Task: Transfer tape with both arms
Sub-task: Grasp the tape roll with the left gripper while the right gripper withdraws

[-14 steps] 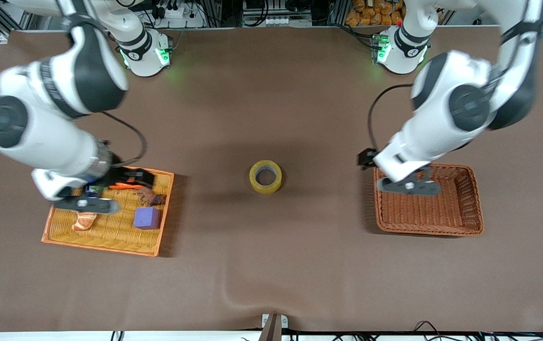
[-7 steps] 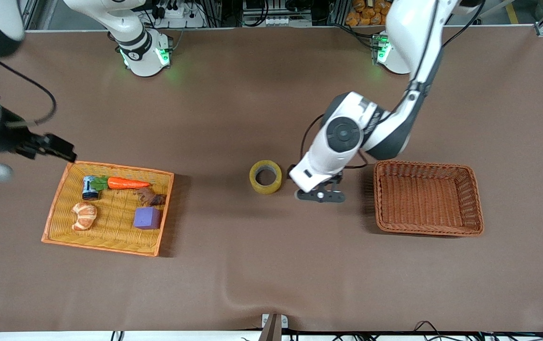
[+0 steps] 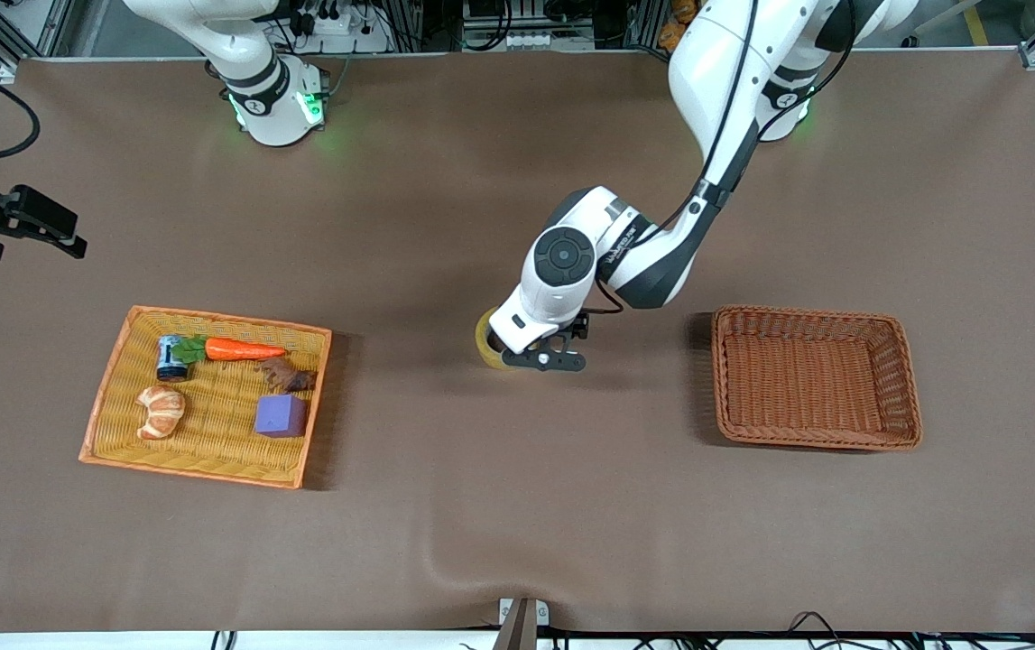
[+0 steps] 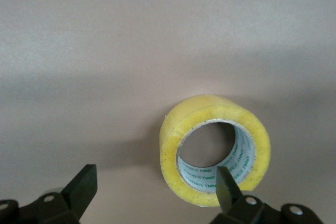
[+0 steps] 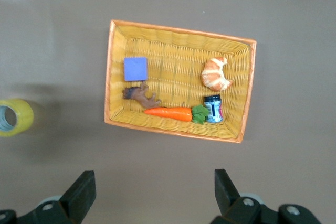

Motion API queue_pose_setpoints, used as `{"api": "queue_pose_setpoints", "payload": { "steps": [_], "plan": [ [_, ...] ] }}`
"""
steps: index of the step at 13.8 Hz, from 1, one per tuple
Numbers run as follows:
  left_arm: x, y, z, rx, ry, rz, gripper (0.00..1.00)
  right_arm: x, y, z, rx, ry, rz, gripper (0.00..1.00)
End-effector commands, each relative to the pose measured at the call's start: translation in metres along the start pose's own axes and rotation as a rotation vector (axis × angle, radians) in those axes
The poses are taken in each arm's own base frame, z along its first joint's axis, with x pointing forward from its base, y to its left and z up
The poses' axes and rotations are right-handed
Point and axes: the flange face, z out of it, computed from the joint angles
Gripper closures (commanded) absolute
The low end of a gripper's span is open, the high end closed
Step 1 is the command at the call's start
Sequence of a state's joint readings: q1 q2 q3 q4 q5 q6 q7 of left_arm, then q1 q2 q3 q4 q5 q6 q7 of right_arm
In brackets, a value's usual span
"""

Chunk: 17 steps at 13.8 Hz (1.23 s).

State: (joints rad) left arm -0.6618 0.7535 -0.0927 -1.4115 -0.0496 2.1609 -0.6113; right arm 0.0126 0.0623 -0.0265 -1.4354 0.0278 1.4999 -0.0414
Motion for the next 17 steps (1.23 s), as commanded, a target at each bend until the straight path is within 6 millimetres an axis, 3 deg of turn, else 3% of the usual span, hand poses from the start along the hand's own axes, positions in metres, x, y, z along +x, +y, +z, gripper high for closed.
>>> {"api": "queue_pose_setpoints", "payload": {
  "steps": [1,3,5,6,8,9,12,14,15,17],
  "plan": [
    [0.006,0.006,0.025,0.005,0.033,0.005,0.00,-0.013,0.022,0.005,-0.009,-0.019,-0.014,0.00],
    [-0.004,0.021,0.049,-0.003,0.048,0.031,0.00,-0.007,0.028,0.005,-0.015,0.027,0.003,0.00],
    [-0.009,0.024,0.057,0.015,0.049,0.052,0.07,-0.023,0.030,0.017,-0.012,0.015,0.012,0.00],
    [-0.009,0.023,0.059,0.019,0.046,0.053,0.24,-0.030,0.029,0.017,-0.011,0.004,0.016,0.00],
    [-0.010,0.024,0.062,0.024,0.043,0.057,0.93,-0.031,0.033,0.019,0.001,-0.019,0.025,0.00],
    [-0.009,0.023,0.060,0.023,0.048,0.066,1.00,-0.033,0.038,0.019,0.007,-0.033,0.034,0.00],
    [-0.004,0.020,0.051,0.038,0.071,0.081,1.00,-0.036,0.039,0.008,0.013,-0.082,0.031,0.00],
    [0.001,0.014,0.036,0.041,0.084,0.073,1.00,-0.035,0.029,0.003,0.003,-0.071,0.018,0.00],
    [0.008,0.003,0.018,0.048,0.086,0.049,1.00,-0.035,0.027,0.004,0.004,-0.077,0.015,0.00],
    [0.025,-0.033,-0.044,0.068,0.071,-0.017,1.00,-0.032,0.025,0.007,0.004,-0.082,0.009,0.00]
  ]
}}
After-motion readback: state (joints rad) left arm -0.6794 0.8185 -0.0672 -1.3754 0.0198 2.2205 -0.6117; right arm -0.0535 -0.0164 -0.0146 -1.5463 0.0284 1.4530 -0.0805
